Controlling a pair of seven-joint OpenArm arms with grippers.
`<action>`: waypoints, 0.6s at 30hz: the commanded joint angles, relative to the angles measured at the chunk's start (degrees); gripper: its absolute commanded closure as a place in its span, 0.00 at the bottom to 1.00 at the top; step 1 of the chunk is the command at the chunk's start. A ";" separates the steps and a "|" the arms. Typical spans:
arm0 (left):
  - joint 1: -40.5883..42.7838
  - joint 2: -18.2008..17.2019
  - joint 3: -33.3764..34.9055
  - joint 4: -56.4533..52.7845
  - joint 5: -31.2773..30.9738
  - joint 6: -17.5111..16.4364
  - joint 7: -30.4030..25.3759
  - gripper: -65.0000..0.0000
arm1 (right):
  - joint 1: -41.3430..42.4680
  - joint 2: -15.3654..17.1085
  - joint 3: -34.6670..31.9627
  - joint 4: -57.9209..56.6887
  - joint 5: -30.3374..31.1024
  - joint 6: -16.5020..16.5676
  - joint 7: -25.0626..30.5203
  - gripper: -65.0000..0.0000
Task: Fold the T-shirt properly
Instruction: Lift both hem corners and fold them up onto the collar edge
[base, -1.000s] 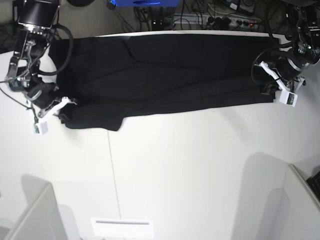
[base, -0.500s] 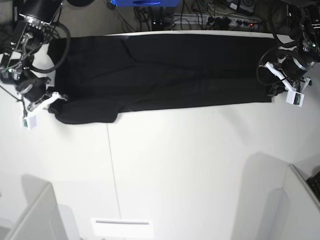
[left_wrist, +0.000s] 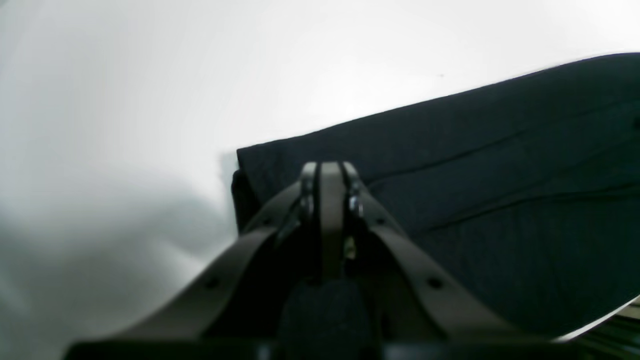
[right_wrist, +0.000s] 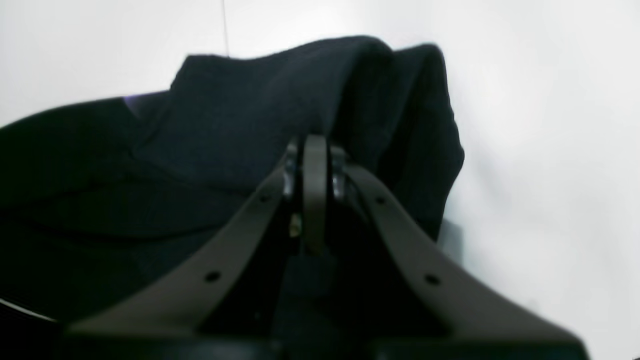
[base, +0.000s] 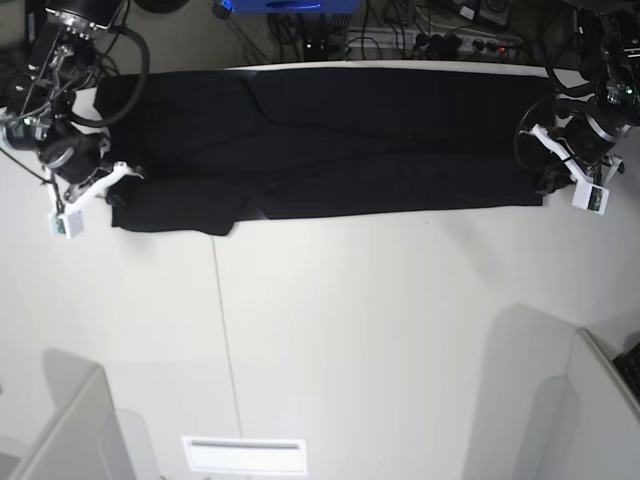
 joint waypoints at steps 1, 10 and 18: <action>0.07 -1.03 -1.77 0.97 -1.67 0.25 -1.14 1.00 | 0.10 0.80 0.69 2.02 0.81 0.30 1.05 1.00; -0.10 -1.12 -4.49 1.41 -9.40 0.25 5.80 1.00 | -1.22 -0.87 4.03 4.57 0.90 0.30 -2.73 1.00; 0.60 -1.30 -5.02 1.32 -9.14 0.25 5.98 1.00 | -4.12 -1.31 5.18 5.27 0.90 0.30 -3.17 1.00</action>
